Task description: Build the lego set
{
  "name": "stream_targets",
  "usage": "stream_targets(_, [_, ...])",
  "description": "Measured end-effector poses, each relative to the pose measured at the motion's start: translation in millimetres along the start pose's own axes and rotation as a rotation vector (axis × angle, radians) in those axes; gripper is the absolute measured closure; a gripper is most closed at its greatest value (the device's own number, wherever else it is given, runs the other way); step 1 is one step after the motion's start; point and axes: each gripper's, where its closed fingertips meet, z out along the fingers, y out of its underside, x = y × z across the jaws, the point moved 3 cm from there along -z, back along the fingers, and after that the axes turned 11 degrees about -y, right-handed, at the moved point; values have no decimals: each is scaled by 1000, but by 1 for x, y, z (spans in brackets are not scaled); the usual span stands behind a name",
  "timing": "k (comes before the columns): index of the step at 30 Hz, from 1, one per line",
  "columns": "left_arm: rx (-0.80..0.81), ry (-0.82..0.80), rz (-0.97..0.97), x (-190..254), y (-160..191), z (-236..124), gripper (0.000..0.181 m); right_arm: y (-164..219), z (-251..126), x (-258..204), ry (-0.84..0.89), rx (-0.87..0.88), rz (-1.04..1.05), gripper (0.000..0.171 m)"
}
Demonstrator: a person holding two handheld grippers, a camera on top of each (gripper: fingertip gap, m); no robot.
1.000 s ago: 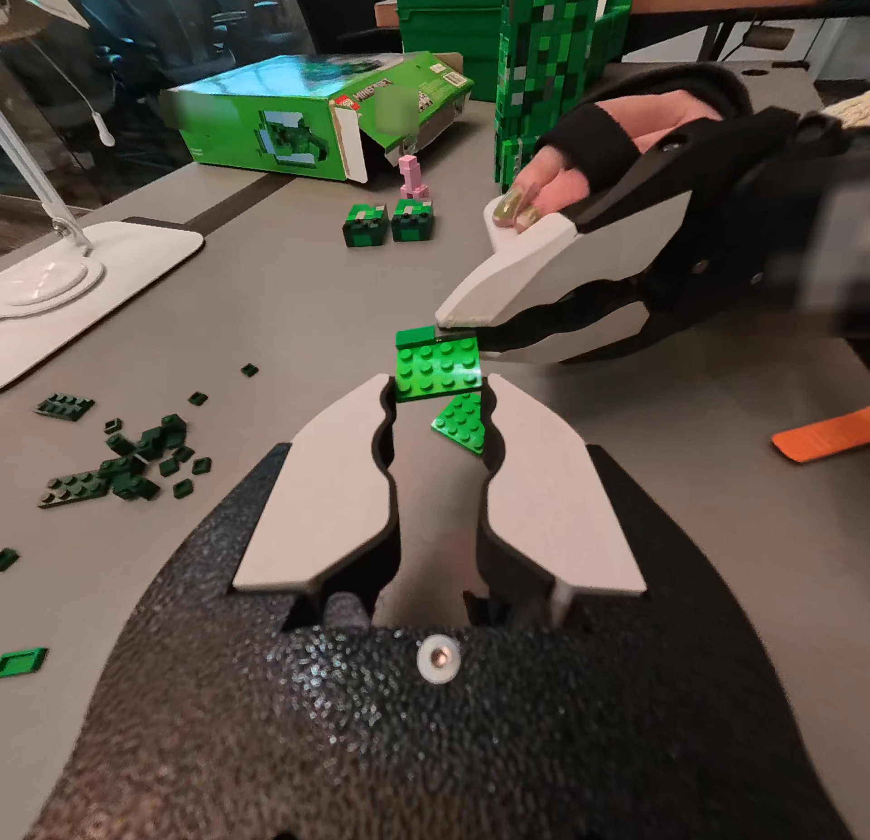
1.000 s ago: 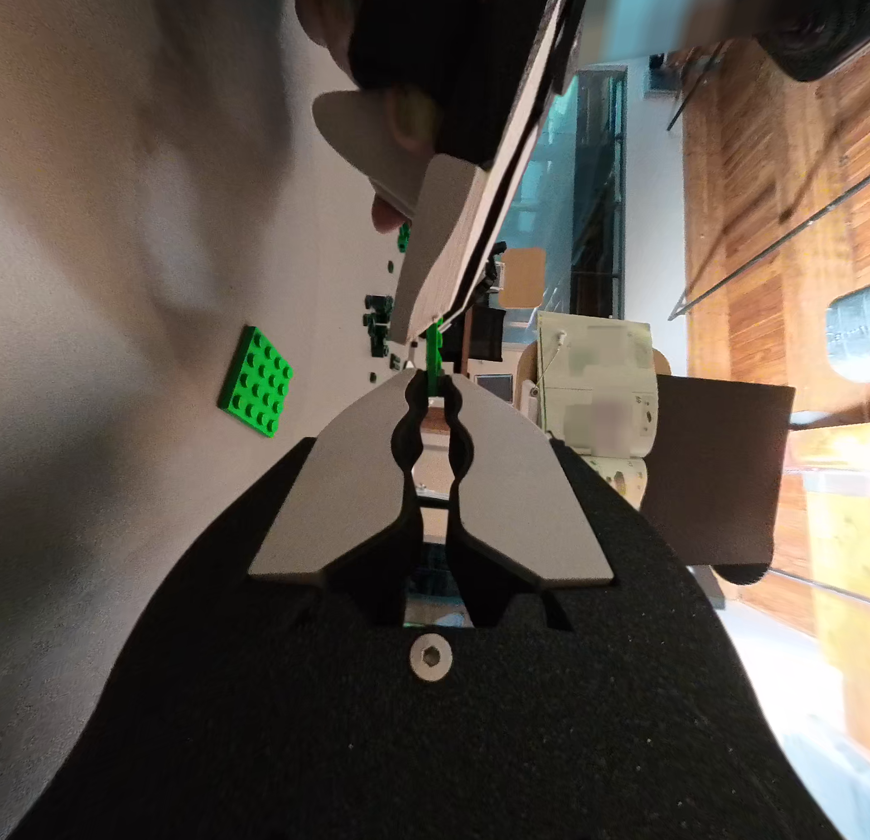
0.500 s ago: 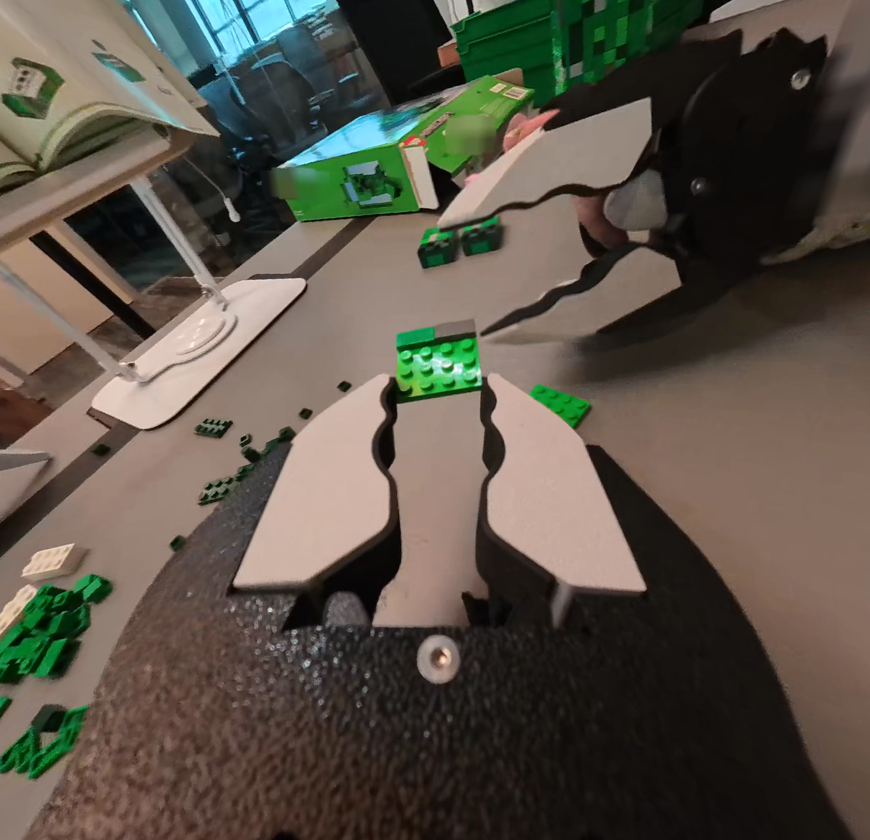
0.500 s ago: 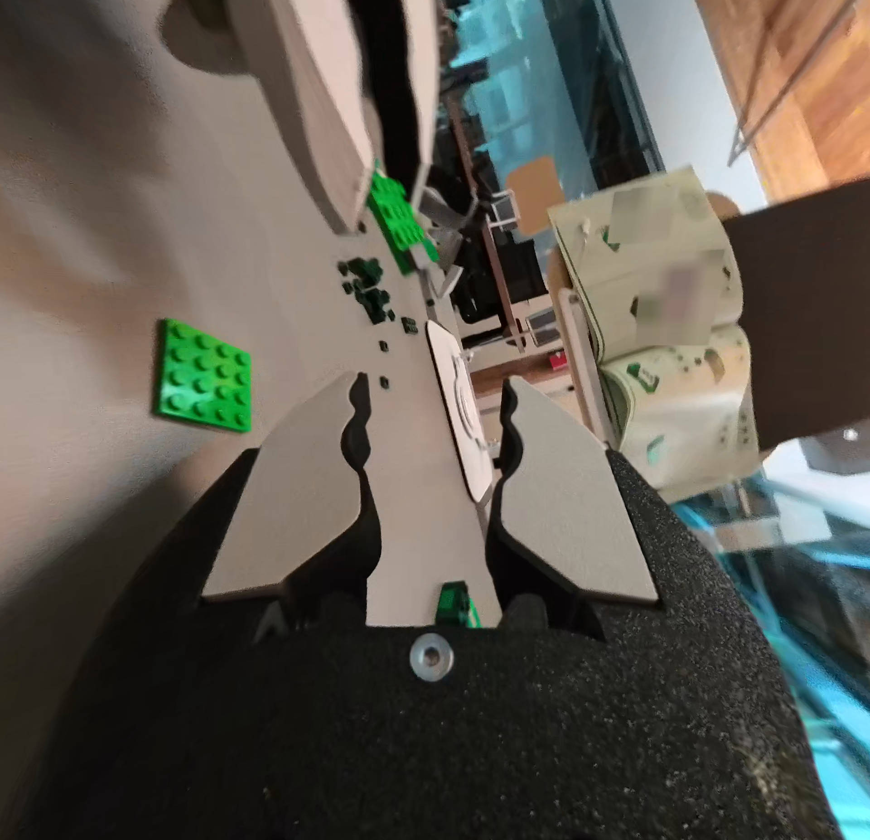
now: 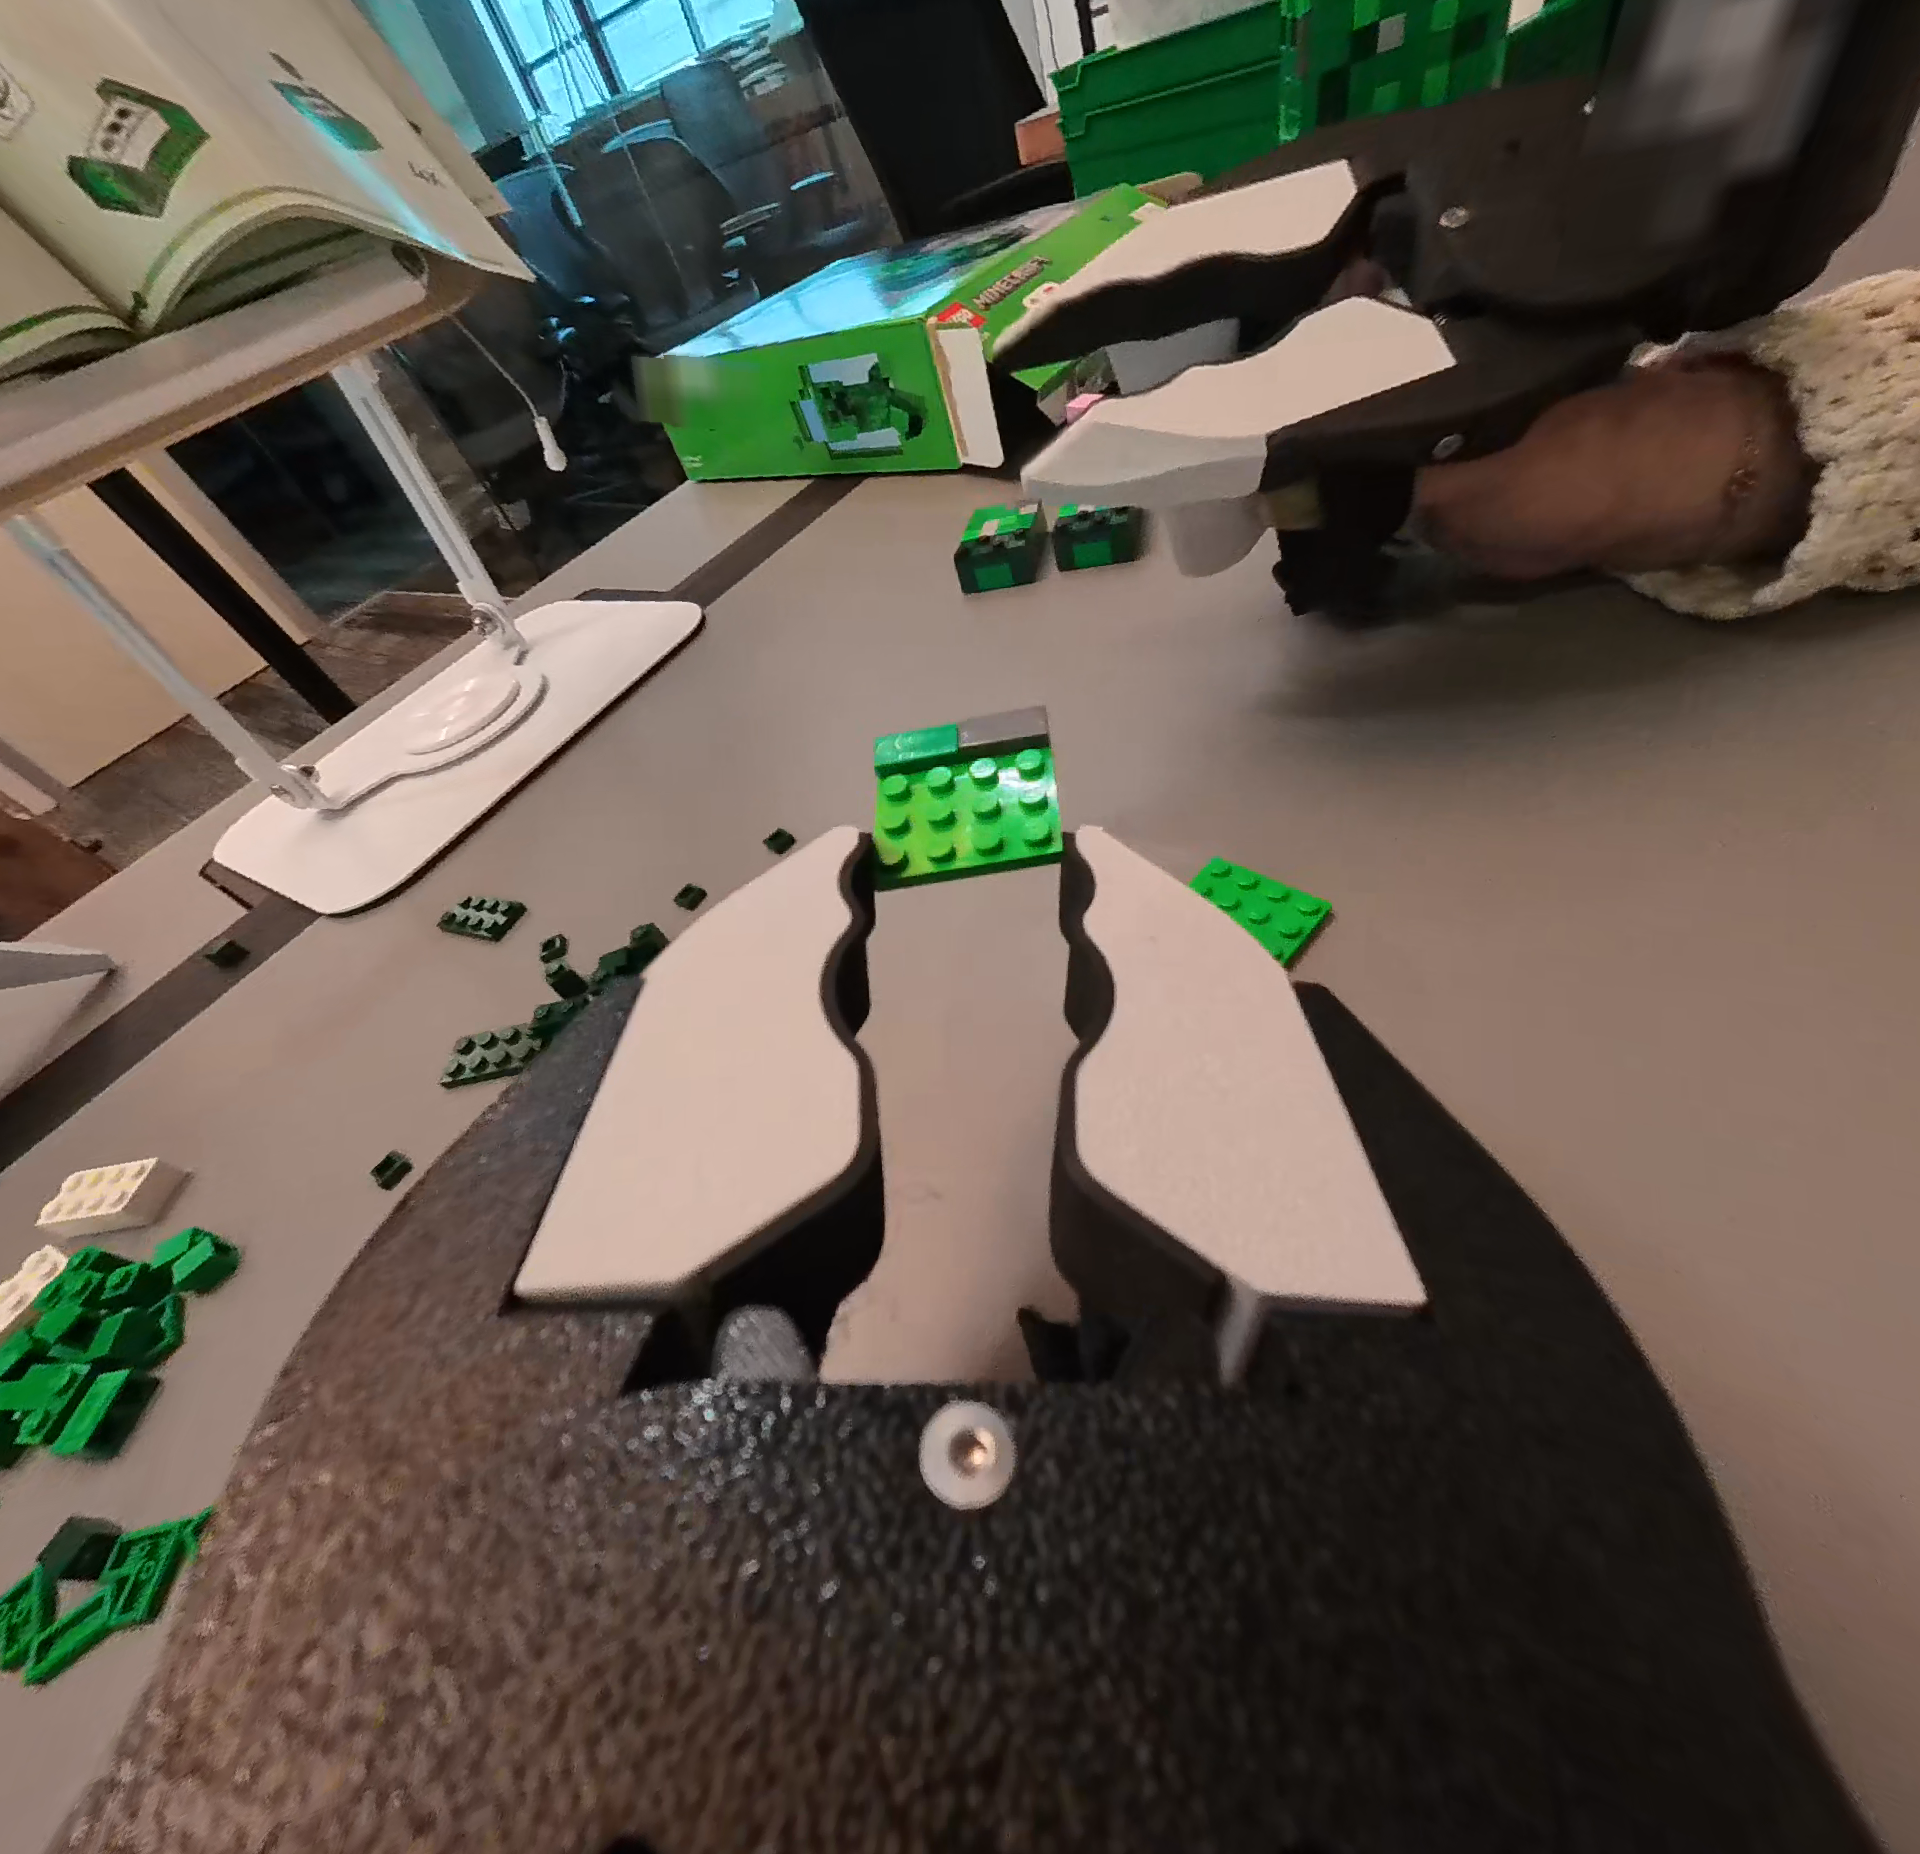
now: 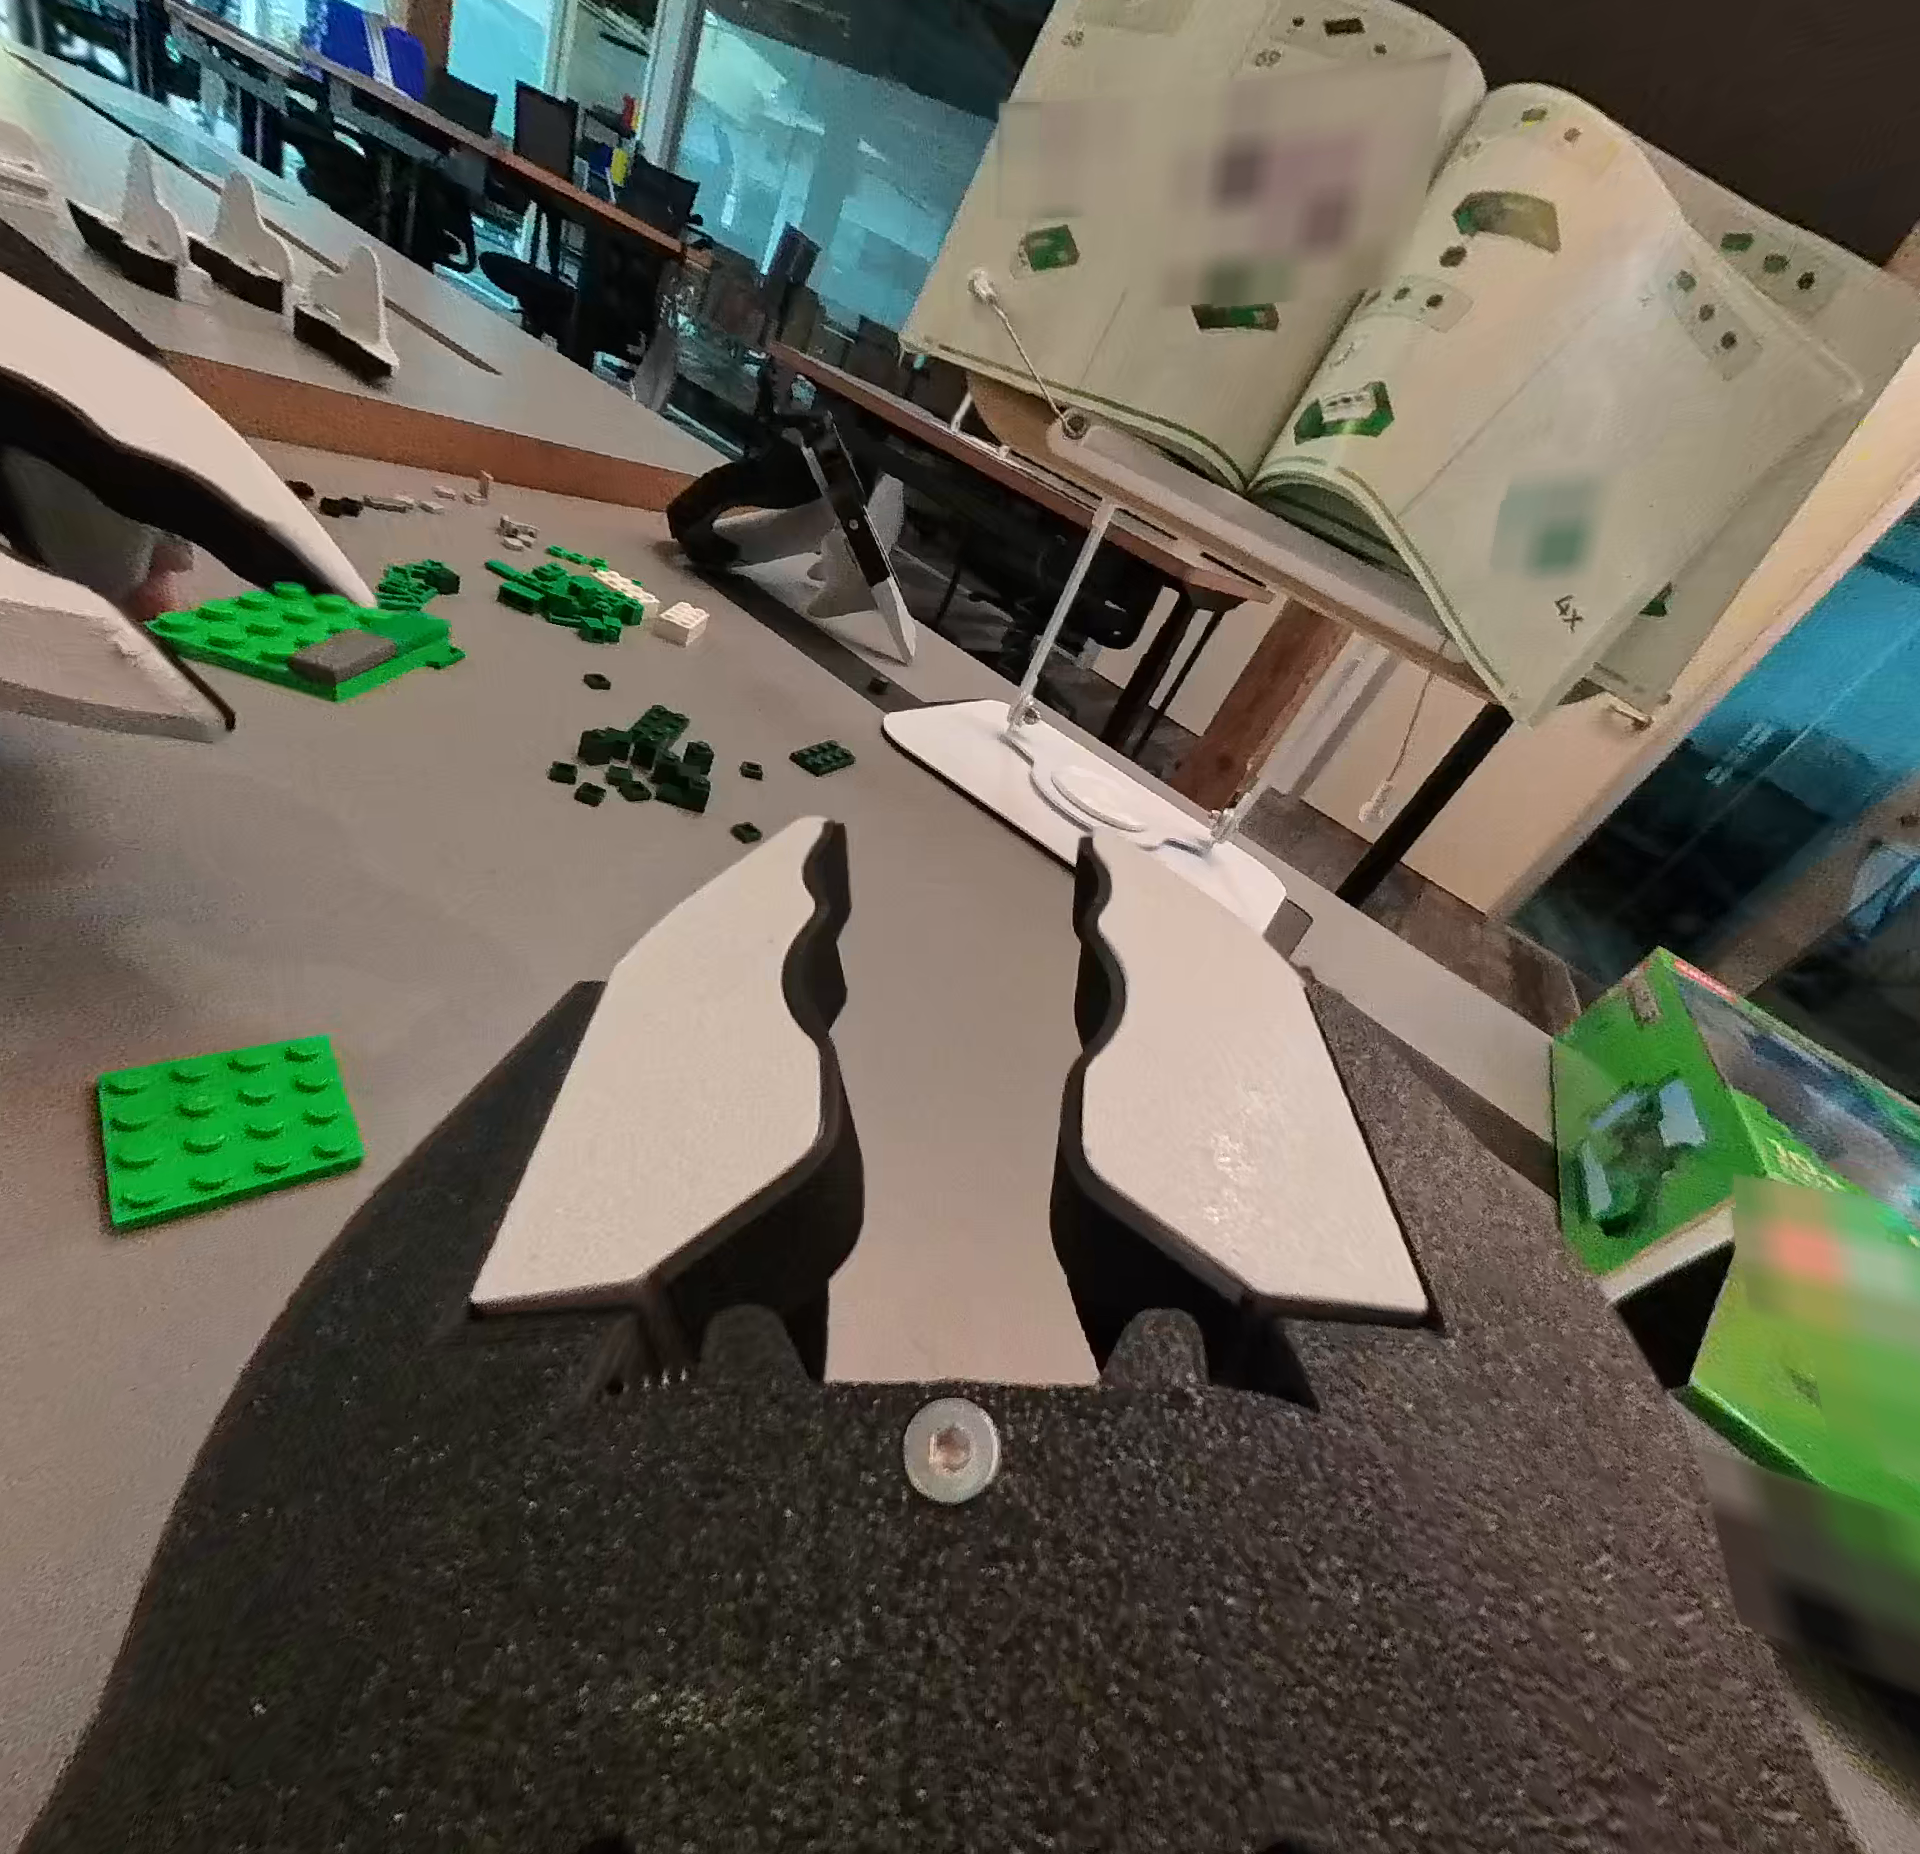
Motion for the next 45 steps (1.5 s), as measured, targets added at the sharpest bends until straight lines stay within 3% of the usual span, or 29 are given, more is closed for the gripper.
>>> stream_targets(13, [17, -13, 8, -1, -2, 0, 147, -3, -2, -7, -38, 7, -22, 144])
stream_targets(45, [17, 8, 69, 7, -1, -1, 146, -5, -1, -9, -33, 12, -80, 154])
